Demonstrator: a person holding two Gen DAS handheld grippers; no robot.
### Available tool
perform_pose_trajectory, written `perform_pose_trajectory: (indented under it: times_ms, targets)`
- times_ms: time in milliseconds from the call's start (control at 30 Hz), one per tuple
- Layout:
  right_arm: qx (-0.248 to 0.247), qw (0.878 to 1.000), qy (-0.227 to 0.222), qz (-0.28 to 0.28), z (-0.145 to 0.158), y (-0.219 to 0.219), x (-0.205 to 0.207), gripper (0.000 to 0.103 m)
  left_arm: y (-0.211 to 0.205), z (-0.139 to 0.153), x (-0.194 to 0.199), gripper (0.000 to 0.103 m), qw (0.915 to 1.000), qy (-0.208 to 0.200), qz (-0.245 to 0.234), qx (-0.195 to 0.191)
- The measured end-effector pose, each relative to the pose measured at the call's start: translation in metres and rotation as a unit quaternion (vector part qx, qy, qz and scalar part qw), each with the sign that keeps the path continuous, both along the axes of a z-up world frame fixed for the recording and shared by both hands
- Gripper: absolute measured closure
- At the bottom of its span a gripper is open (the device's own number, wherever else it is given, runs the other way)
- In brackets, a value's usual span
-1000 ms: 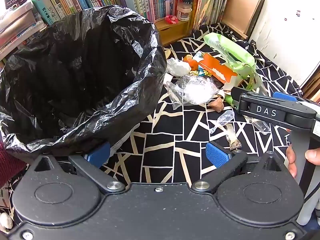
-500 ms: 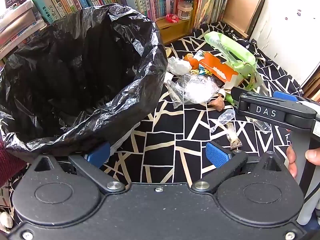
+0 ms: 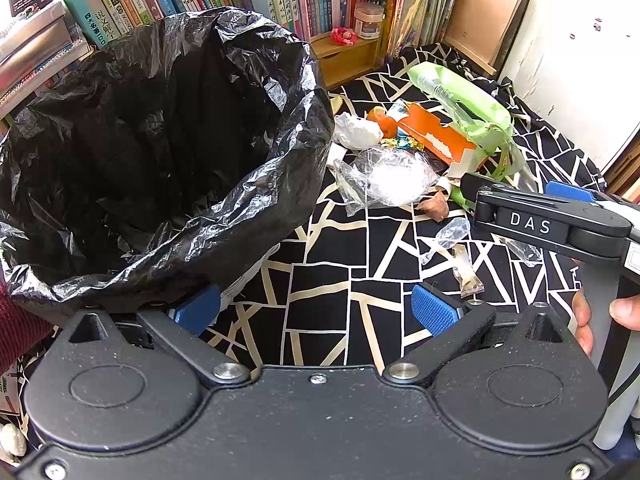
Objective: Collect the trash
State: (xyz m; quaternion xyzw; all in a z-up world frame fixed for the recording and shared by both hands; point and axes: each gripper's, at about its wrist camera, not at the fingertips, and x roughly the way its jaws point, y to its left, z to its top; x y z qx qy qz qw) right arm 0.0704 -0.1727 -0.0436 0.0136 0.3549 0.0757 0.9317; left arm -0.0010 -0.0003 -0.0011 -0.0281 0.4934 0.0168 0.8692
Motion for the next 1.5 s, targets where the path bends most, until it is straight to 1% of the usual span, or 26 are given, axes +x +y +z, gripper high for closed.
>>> perform_pose_trajectory:
  times_ms: [667, 1500]
  targets:
    - [-0.002, 1.000, 0.001, 0.000, 0.0001, 0.0005, 0.0007, 0.000, -0.0002, 0.0001, 0.0002, 0.001, 1.0000, 0.001, 0.000, 0.000]
    - [-0.001, 1.000, 0.001, -0.004, -0.0006, -0.0030, 0.0007, 0.000, -0.0075, 0.0019, -0.0039, 0.001, 0.9999, -0.001, -0.013, 0.002]
